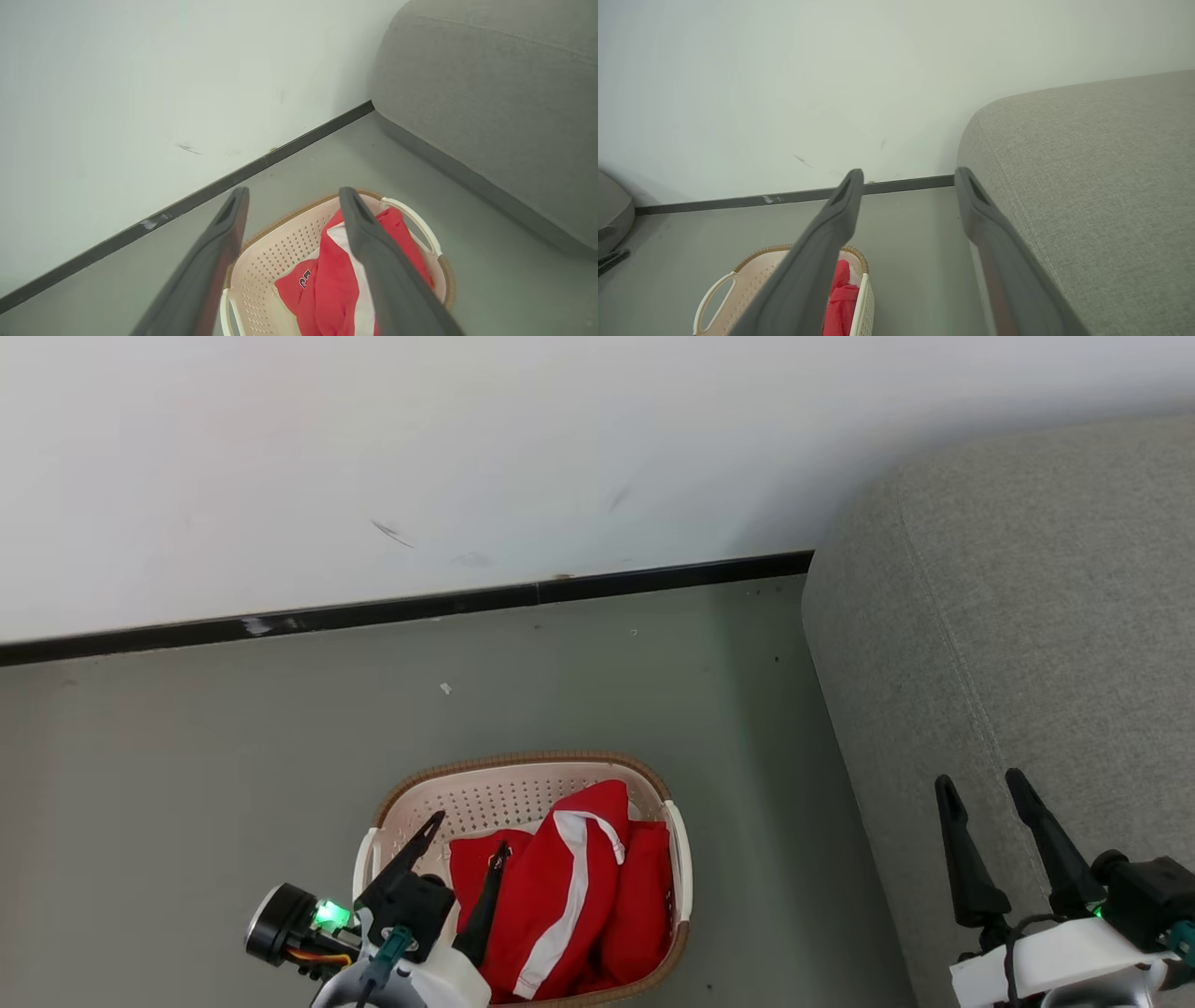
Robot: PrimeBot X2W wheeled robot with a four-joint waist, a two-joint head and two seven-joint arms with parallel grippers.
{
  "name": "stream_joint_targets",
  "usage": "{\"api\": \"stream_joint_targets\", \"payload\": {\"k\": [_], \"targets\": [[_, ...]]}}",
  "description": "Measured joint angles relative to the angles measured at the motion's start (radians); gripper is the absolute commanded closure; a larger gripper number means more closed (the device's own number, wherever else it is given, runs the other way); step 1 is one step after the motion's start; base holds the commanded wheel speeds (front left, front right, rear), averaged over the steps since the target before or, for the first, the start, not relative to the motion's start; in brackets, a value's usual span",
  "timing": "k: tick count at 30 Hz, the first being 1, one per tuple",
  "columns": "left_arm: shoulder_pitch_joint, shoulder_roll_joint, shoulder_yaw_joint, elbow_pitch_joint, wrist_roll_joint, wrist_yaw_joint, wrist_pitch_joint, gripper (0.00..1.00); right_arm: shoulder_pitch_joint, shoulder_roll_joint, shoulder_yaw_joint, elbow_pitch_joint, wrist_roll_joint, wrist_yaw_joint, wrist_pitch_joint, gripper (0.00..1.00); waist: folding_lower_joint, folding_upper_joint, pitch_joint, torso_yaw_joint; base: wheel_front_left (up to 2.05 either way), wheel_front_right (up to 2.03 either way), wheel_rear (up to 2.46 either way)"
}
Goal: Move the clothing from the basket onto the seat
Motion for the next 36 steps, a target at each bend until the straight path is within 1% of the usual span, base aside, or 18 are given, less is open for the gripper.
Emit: {"api": "stream_joint_targets", "payload": {"k": [5, 24, 36], "targets": [[-0.057, -0.005, -0.026, 0.037, 0.009, -0.016, 0.009, 0.0, -0.006, 0.0, -0.006, -0.024, 0.003, 0.0, 0.0, 0.0, -0.0001, 0.0, 0.043, -0.018, 0.0, 0.0, 0.0], [-0.226, -0.011, -0.027, 0.153, 0.034, -0.017, 0.02, 0.0, -0.196, 0.0, 0.019, -0.089, 0.043, 0.0, -0.001, 0.0, 0.0, 0.0, 0.244, -0.105, 0.0, 0.0, 0.0], [-0.316, -0.016, -0.036, 0.207, 0.041, -0.017, 0.015, 0.0, -0.322, -0.001, 0.067, -0.095, 0.075, 0.0, -0.001, 0.0, -0.0001, 0.0, 0.372, -0.169, 0.0, 0.0, 0.0]]}}
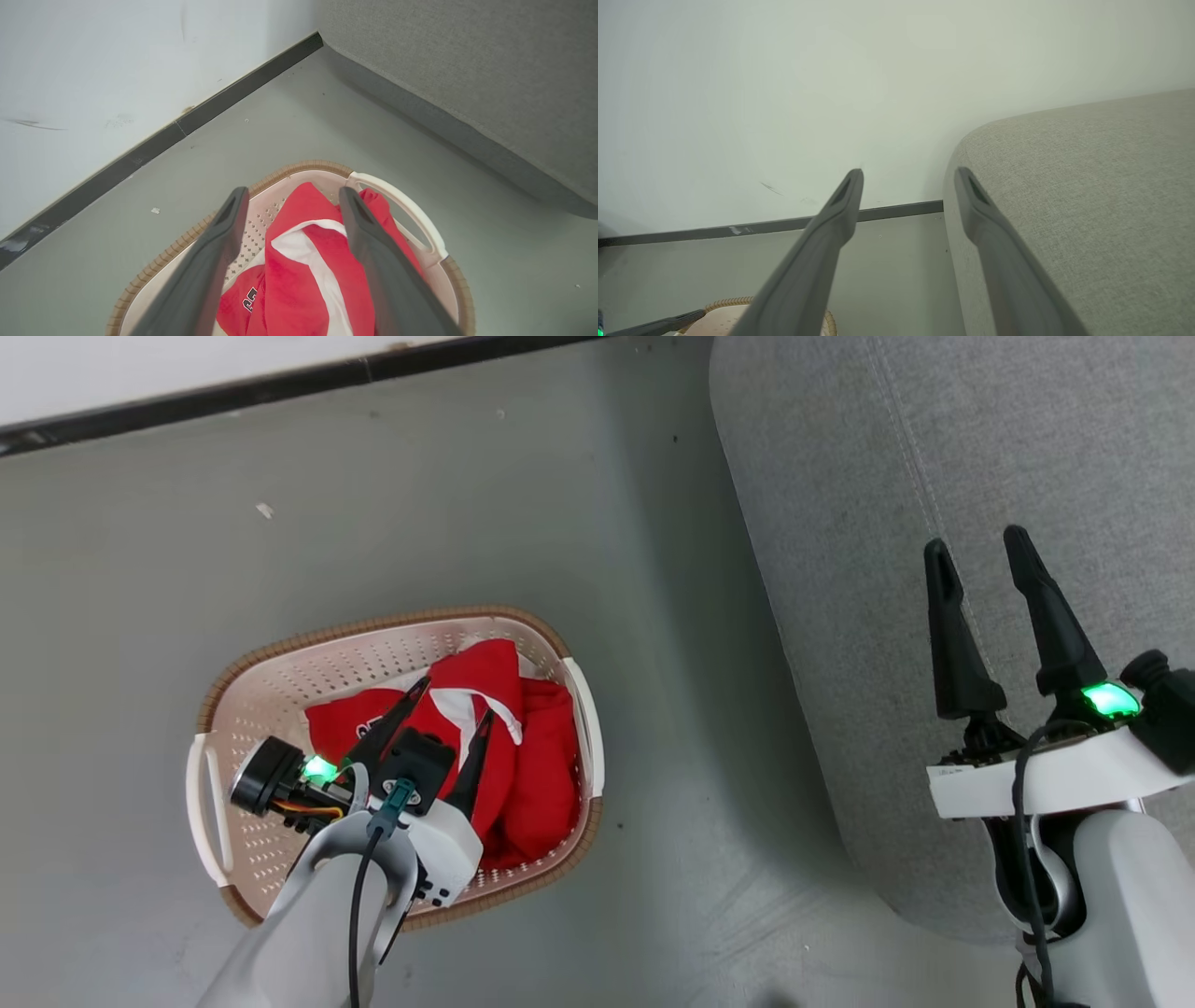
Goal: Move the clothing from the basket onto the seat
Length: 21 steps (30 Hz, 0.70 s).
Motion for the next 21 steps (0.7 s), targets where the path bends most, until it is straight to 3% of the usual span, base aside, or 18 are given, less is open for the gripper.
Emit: {"api": "stream_joint_targets", "payload": {"k": [14, 21], "targets": [[-0.095, 0.006, -0.039, 0.066, 0.045, -0.009, -0.001, 0.0, -0.088, -0.001, 0.025, 0.001, 0.03, 0.0, 0.0, 0.0, 0.0, 0.0, 0.114, -0.059, 0.0, 0.0, 0.0], [-0.15, 0.053, -0.065, 0.118, 0.12, -0.005, 0.007, 0.0, -0.118, -0.001, 0.036, 0.001, 0.05, 0.0, 0.0, 0.0, 0.0, 0.0, 0.162, -0.087, 0.0, 0.0, 0.0]]}}
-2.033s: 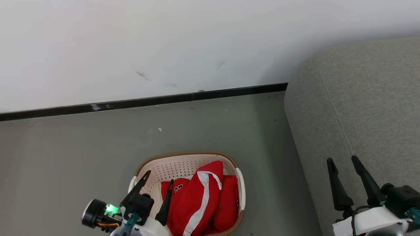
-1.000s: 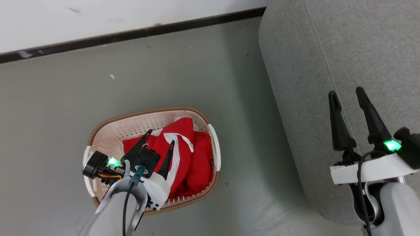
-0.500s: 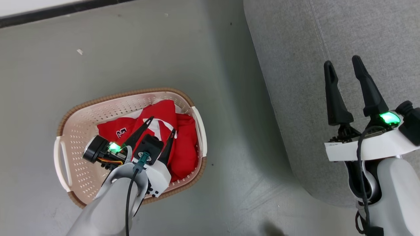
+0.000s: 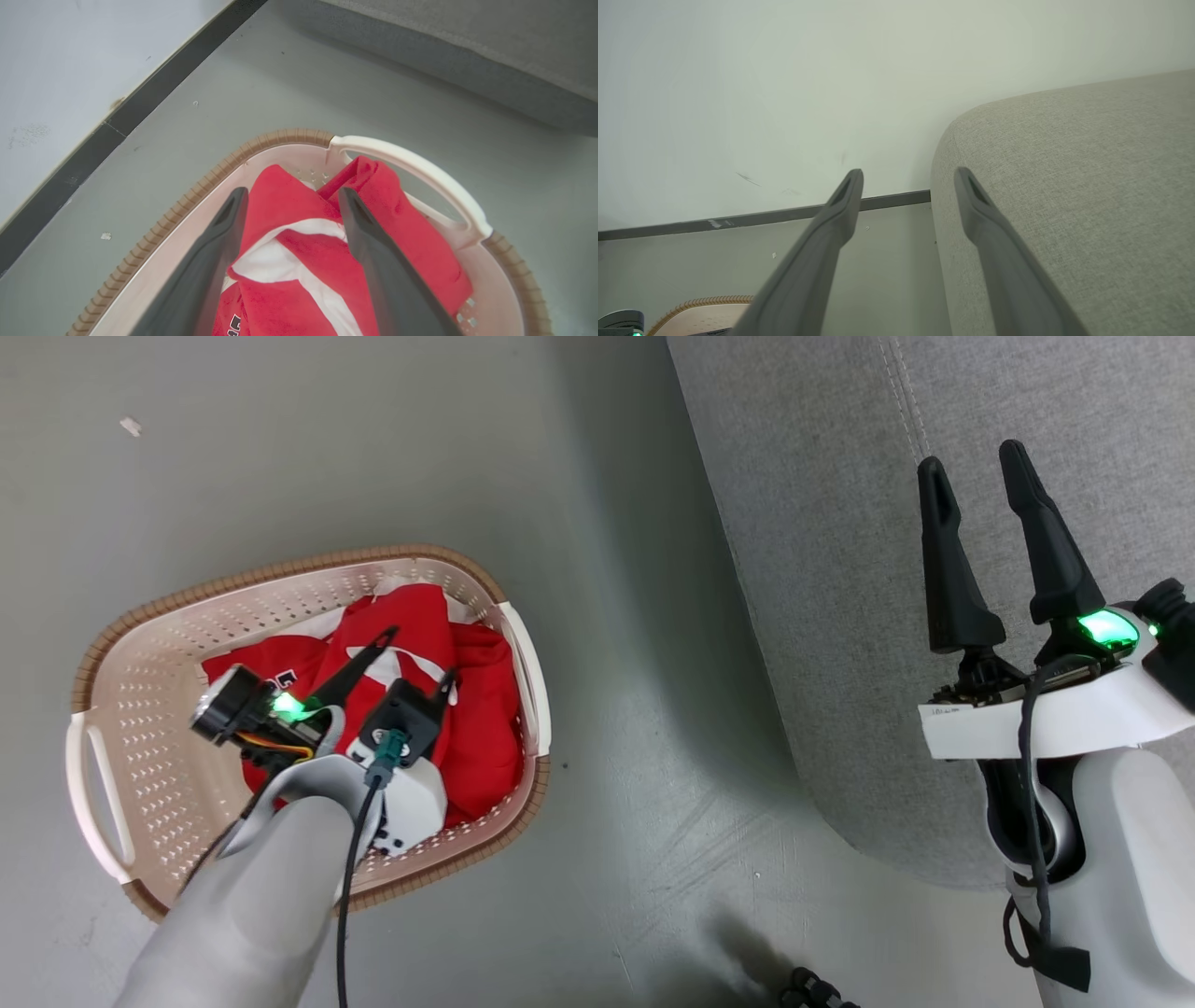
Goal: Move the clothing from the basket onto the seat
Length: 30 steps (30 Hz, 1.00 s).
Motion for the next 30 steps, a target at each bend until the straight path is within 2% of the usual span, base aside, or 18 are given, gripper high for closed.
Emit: {"api": "stream_joint_targets", "payload": {"k": [6, 16, 17, 18, 19, 23, 30], "targets": [[-0.022, 0.036, 0.005, 0.035, 0.022, 0.023, 0.004, 0.0, -0.023, 0.0, 0.005, 0.0, 0.011, 0.0, -0.002, 0.0, 0.0, 0.0, 0.037, -0.02, 0.0, 0.0, 0.0], [-0.079, 0.05, 0.008, 0.074, 0.031, 0.026, 0.024, 0.0, -0.056, 0.0, 0.023, 0.002, 0.025, 0.0, -0.003, 0.0, 0.0, 0.0, 0.084, -0.044, 0.0, 0.0, 0.0], [-0.083, 0.048, 0.009, 0.078, 0.03, 0.026, 0.03, 0.03, -0.058, 0.0, 0.026, 0.002, 0.027, 0.0, -0.003, 0.0, 0.0, 0.0, 0.089, -0.045, 0.0, 0.0, 0.0], [-0.086, 0.045, 0.012, 0.085, 0.028, 0.025, 0.032, 0.24, -0.062, 0.0, 0.028, 0.003, 0.032, 0.0, -0.003, 0.0, 0.0, 0.0, 0.093, -0.047, 0.0, 0.0, 0.0], [-0.091, 0.042, 0.014, 0.092, 0.028, 0.025, 0.04, 0.51, -0.069, 0.0, 0.029, 0.003, 0.033, 0.0, -0.003, 0.0, 0.0, 0.0, 0.097, -0.048, 0.0, 0.0, 0.0], [-0.103, 0.028, 0.022, 0.115, 0.019, 0.024, 0.065, 1.0, -0.097, 0.0, 0.031, 0.003, 0.034, 0.0, -0.003, 0.0, 0.0, 0.0, 0.11, -0.052, 0.0, 0.0, 0.0], [-0.116, 0.019, 0.032, 0.138, 0.002, 0.024, 0.063, 1.0, -0.105, 0.0, 0.031, 0.012, 0.034, 0.0, -0.003, 0.0, -0.0001, 0.0, 0.114, -0.048, 0.0, 0.0, 0.0]]}}
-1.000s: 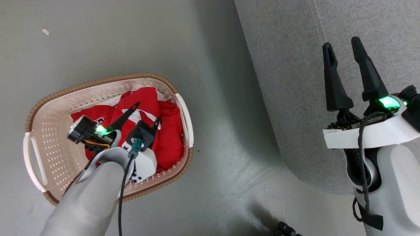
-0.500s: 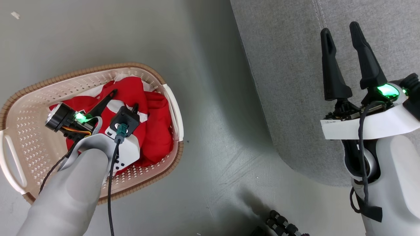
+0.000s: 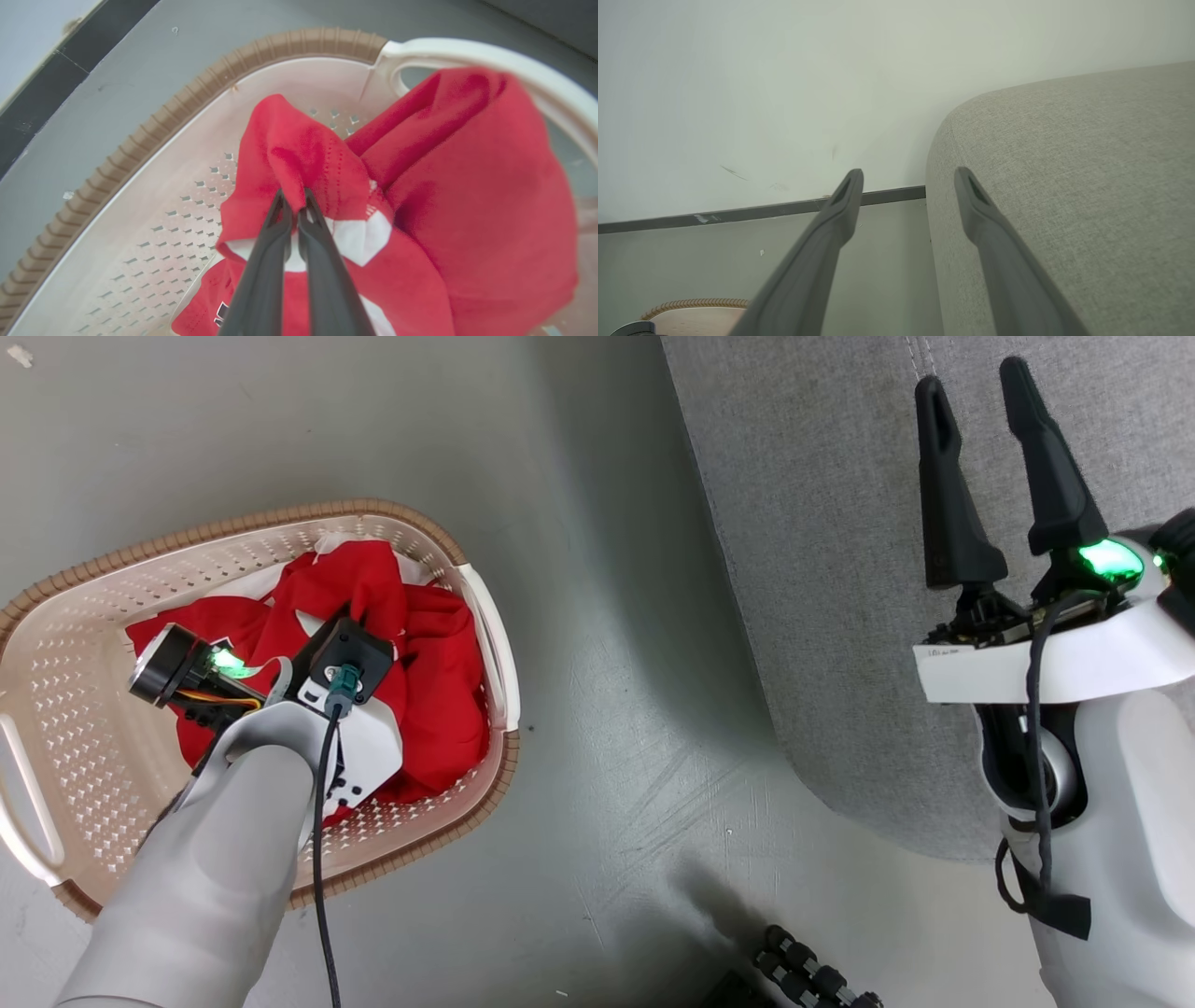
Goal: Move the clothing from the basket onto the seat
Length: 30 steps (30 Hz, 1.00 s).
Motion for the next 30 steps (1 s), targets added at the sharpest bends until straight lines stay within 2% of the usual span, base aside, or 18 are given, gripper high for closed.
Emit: {"api": "stream_joint_targets", "payload": {"k": [14, 30], "targets": [[0.004, -0.029, 0.088, -0.058, -0.117, 0.0, -0.096, 1.0, -0.011, 0.0, -0.023, 0.028, -0.017, 0.0, 0.0, 0.0, 0.0, 0.0, -0.022, 0.027, 0.0, 0.0, 0.0], [0.062, -0.033, 0.17, -0.287, -0.213, 0.006, -0.123, 1.0, -0.027, -0.001, -0.037, 0.067, -0.058, 0.0, 0.0, 0.0, 0.0, 0.0, -0.098, 0.088, 0.0, 0.0, 0.0]]}}
